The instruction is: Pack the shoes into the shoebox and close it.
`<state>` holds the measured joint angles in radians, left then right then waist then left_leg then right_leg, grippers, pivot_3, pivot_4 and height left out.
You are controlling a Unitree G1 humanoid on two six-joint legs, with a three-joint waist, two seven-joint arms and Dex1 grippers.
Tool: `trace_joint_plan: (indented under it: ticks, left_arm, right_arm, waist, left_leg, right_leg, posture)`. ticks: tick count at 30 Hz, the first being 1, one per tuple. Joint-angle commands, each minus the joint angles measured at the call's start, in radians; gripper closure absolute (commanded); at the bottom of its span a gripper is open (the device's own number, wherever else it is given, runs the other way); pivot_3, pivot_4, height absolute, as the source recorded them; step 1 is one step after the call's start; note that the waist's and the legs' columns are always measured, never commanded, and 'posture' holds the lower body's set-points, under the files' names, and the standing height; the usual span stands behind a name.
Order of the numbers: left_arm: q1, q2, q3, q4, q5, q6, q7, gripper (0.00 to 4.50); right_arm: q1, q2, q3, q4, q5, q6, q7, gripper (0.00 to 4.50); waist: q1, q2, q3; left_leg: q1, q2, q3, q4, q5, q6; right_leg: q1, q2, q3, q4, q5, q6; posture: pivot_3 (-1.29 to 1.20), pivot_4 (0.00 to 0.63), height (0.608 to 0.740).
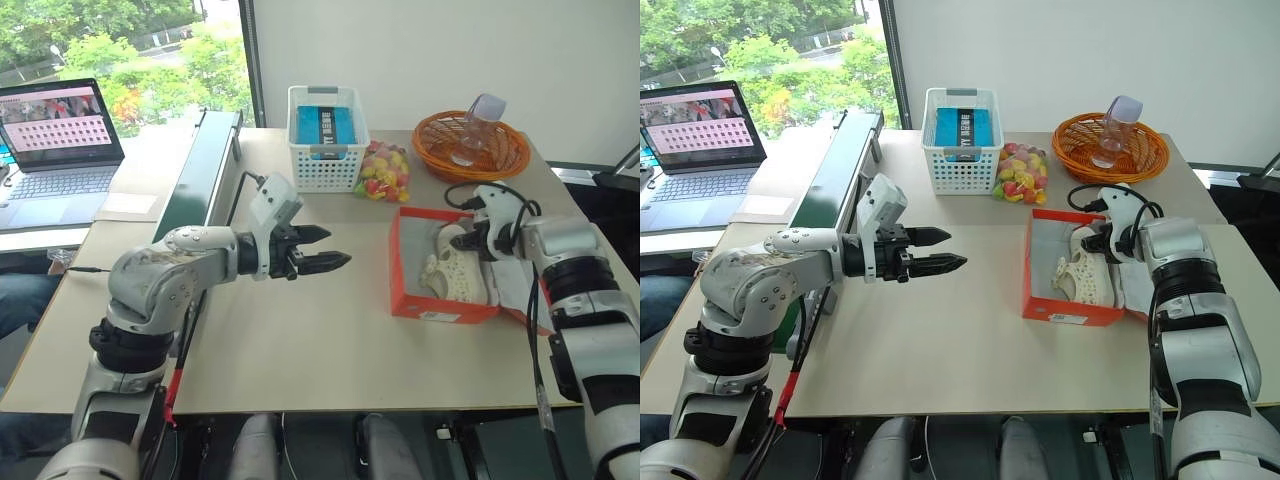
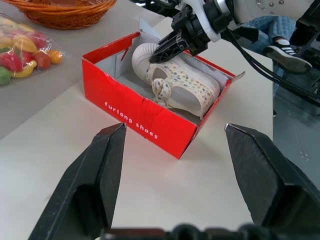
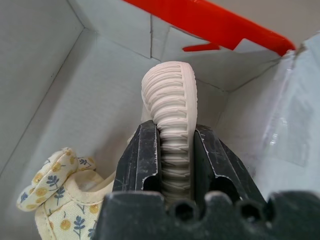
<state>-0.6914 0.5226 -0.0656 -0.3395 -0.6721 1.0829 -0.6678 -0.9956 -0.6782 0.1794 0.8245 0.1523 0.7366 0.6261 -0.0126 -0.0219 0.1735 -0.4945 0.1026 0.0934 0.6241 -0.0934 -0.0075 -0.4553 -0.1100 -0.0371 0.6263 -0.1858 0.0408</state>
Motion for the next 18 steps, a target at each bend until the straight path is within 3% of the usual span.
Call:
trace_joint_plan:
  ticks: [1,10,18]
  left_arm:
    - [-0.005,0.012,0.035,-0.046,-0.02,0.008,0.012,1.13]
    - [0.014,0.033,0.074,-0.098,-0.047,0.057,0.054,1.13]
    - [0.032,0.041,0.155,-0.094,-0.069,0.104,0.122,1.13]
  right_arm:
    - [0.0,0.004,-0.035,0.009,-0.041,-0.058,-0.025,3.09]
    - [0.022,0.014,-0.066,-0.083,-0.074,-0.005,-0.071,0.09]
    - [-0.117,0.014,-0.202,-0.508,0.057,0.355,-0.049,0.09]
  waist:
    - [0.0,0.0,0.0]
    - [0.003,0.0,0.0]
    - [-0.003,0.001,0.001]
  left_leg:
    - [0.0,0.0,0.0,0.0,0.0,0.0]
    - [0.001,0.0,0.0,0.001,0.0,0.0]
    - [0.001,0.0,0.0,0.0,0.0,0.0]
  right_leg:
    - [0.0,0.0,0.0,0.0,0.0,0.0]
    - [0.002,0.0,0.0,0.0,0.0,0.0]
    - [-0.001,0.0,0.001,0.002,0.0,0.0]
  posture:
    - [0.0,0.15,0.735]
    - [0.0,0.15,0.735]
    - [0.0,0.15,0.735]
